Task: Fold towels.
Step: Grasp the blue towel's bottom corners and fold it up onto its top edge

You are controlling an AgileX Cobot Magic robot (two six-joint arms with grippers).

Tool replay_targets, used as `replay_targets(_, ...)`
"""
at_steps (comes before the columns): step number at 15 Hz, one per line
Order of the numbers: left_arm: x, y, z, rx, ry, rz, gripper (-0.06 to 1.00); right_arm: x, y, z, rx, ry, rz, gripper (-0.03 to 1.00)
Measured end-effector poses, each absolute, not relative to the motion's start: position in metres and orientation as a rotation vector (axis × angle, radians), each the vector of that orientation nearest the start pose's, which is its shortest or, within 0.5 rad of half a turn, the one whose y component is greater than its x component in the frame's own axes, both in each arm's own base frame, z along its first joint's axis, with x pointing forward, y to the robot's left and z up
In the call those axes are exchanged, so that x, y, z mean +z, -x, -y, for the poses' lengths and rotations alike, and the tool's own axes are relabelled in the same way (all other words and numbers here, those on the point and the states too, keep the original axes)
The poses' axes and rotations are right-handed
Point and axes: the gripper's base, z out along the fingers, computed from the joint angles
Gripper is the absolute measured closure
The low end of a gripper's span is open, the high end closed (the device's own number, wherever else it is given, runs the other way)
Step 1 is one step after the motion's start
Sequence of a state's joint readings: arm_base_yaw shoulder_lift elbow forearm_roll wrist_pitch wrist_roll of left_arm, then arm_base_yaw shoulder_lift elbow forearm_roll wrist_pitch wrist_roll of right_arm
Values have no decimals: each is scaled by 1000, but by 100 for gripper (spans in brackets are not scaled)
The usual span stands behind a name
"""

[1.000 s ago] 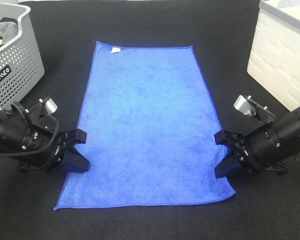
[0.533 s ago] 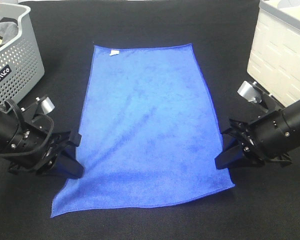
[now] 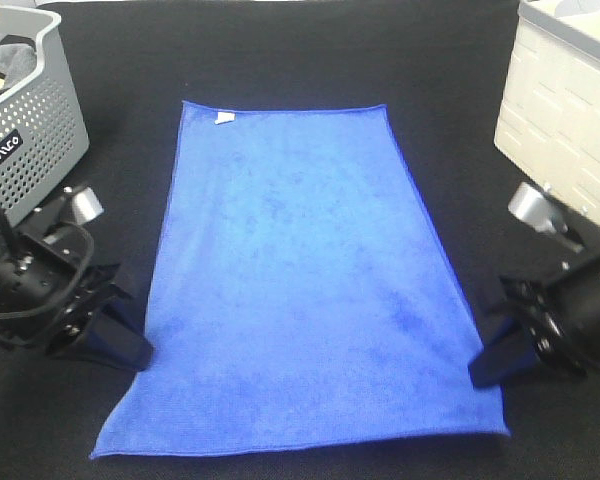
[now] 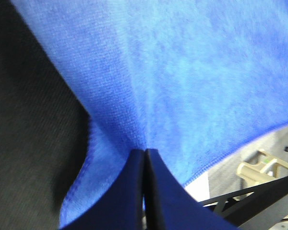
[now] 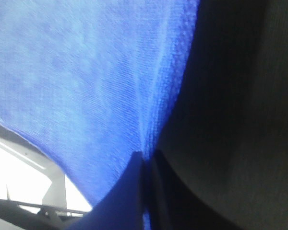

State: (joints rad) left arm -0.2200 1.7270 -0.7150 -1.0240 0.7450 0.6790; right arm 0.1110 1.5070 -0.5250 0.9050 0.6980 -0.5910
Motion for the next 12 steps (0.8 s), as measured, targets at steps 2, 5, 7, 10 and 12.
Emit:
replay_targets(2,142,-232,103,-918,-91,-2970,94,146,-185,-68,840,-34,-2939,97)
replay_targets(5,143,-192,93,-901,-60,-3019,94,143,-159,-67,888,-39,-2973,97)
replay_targets(7,144,-181,91,-900,-41,-3020,94,147,-154,-67,900,-30,-2959,97)
replay_targets(10,145,-182,90,-887,-24,-3008,94,149,-157,-68,901,-25,-2943,97)
replay_targets(12,155,-197,92,-862,29,-2953,94,166,-178,-70,892,12,-2865,97)
